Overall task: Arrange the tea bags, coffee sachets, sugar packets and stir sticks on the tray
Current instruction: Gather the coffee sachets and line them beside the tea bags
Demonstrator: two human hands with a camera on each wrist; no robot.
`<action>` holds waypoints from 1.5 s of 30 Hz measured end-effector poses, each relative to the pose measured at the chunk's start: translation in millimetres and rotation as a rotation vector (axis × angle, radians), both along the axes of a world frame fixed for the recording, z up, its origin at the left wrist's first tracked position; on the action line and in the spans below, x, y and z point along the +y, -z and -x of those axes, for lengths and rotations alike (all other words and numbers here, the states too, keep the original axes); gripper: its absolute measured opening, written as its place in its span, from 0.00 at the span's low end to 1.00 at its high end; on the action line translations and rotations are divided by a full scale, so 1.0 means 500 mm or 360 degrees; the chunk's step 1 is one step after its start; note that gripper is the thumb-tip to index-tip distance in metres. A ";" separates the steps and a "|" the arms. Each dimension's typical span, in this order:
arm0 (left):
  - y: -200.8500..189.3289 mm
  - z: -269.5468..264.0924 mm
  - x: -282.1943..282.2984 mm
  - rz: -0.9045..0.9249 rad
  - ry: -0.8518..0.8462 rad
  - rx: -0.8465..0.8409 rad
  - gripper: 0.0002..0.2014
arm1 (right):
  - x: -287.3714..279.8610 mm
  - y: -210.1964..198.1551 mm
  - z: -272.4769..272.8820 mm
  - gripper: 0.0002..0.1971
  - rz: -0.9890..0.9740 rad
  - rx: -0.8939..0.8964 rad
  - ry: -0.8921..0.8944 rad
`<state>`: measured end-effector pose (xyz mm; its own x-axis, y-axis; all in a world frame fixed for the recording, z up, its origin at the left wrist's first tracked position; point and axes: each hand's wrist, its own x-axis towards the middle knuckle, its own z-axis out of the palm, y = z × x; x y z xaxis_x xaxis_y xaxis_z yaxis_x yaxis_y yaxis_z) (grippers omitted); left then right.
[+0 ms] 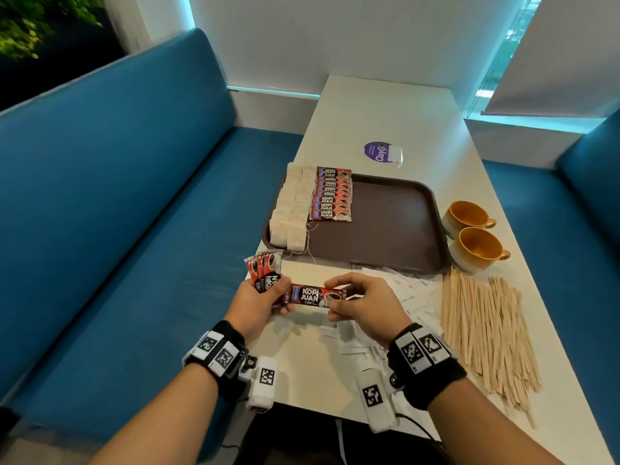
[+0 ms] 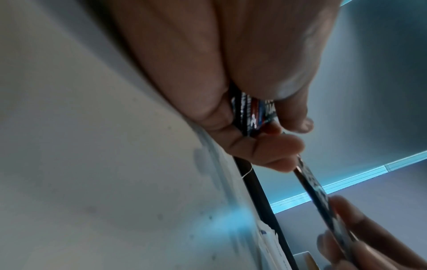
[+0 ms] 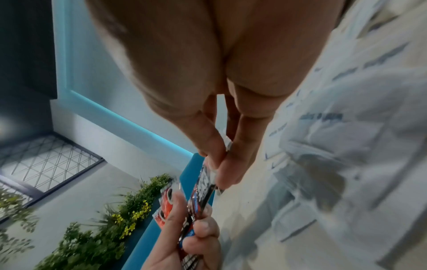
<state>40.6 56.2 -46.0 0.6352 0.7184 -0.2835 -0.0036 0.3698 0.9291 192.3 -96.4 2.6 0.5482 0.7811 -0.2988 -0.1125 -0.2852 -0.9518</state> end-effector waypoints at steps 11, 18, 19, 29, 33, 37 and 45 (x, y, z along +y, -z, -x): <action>0.011 0.005 0.025 0.0466 0.0058 -0.0442 0.28 | -0.033 -0.044 -0.086 0.13 -0.0066 0.0120 0.0207; 0.018 0.006 0.032 0.0649 0.0134 -0.0627 0.42 | 0.042 -0.062 -0.191 0.13 -0.0059 0.0126 0.0324; 0.019 0.005 0.034 0.0657 0.0126 -0.0649 0.42 | 0.060 -0.064 -0.207 0.13 -0.0040 0.0106 0.0321; 0.042 0.006 0.046 0.0719 0.0080 -0.0653 0.31 | 0.241 0.003 -0.327 0.12 0.0318 -0.0287 0.0039; 0.042 0.005 0.046 0.0748 0.0093 -0.0628 0.31 | 0.268 0.029 -0.343 0.12 0.0455 -0.0439 -0.0032; 0.038 0.004 0.047 0.0719 0.0127 -0.0611 0.28 | 0.290 0.032 -0.354 0.10 0.0526 -0.0554 -0.0057; 0.032 0.002 0.046 0.0683 0.0108 -0.0523 0.14 | 0.306 0.036 -0.356 0.13 0.0619 -0.0578 -0.0032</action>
